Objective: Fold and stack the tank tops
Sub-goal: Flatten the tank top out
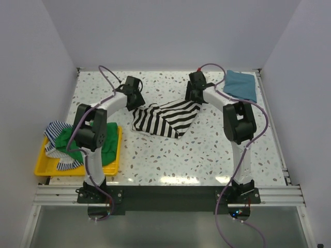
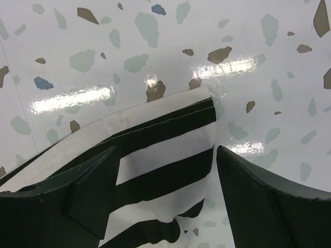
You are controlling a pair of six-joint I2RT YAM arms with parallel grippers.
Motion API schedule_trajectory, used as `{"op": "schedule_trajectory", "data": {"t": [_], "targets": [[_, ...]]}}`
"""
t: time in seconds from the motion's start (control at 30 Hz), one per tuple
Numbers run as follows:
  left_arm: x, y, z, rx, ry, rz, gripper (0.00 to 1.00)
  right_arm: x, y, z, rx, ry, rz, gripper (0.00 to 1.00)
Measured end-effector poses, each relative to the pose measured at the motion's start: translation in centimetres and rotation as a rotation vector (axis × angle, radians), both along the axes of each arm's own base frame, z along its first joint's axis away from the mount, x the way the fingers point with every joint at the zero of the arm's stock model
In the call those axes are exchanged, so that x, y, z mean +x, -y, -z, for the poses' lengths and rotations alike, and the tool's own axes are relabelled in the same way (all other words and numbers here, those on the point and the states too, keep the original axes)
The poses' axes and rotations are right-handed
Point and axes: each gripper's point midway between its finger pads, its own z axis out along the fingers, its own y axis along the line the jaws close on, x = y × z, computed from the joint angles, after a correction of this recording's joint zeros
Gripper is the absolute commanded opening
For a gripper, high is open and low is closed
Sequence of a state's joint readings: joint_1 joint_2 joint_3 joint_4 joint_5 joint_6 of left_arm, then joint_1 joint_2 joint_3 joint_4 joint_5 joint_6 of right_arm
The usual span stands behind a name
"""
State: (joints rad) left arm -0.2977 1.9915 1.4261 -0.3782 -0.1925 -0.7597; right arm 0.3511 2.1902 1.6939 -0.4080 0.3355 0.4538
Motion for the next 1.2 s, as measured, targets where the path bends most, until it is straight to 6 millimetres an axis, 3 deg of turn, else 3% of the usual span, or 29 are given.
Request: {"op": "schedule_trajectory", "data": {"t": [0.17,0.3,0.37,0.43,0.5,0.57,0.67,0.8,0.9,1.0,1.1,1.2], "targets": [[0.0,-0.1,1.3,0.023,-0.036,0.011,0.42,0.3,1.4,0.6,-0.014,-0.008,0.029,0.75],[-0.2,-0.2,1.8,0.030,-0.051,0.014,0.23,0.9,3.0,2.1,-0.015,-0.029,0.059,0.68],[-0.3,-0.2,2.0,0.033,-0.058,0.015,0.18,1.6,3.4,1.9,-0.009,-0.020,0.068,0.64],[-0.3,-0.2,2.1,0.035,-0.065,0.015,0.12,1.9,3.6,2.0,-0.003,-0.021,0.071,0.54],[-0.1,-0.2,1.8,0.037,-0.065,0.014,0.02,2.2,3.5,2.1,-0.001,-0.019,0.068,0.37],[0.5,-0.1,1.0,0.036,-0.047,0.014,0.00,2.6,3.3,2.0,0.004,-0.013,0.064,0.17],[1.4,0.1,-0.2,0.033,-0.021,0.012,0.00,2.7,3.2,2.0,0.006,-0.012,0.064,0.00],[3.1,0.4,-3.1,0.037,0.038,0.022,0.00,2.7,3.4,2.0,0.005,-0.016,0.068,0.00],[4.8,0.6,-6.3,0.040,0.103,0.027,0.00,2.5,3.9,1.6,0.002,-0.024,0.075,0.00],[6.5,0.7,-10.3,0.044,0.183,0.028,0.00,2.3,4.7,-0.3,0.003,-0.012,0.086,0.00],[8.1,0.5,-15.2,0.059,0.283,0.021,0.00,2.5,5.6,-4.6,0.019,0.056,0.100,0.00],[8.7,-0.2,-20.0,0.079,0.385,0.008,0.00,2.5,6.8,-11.9,0.050,0.189,0.121,0.00]]}}
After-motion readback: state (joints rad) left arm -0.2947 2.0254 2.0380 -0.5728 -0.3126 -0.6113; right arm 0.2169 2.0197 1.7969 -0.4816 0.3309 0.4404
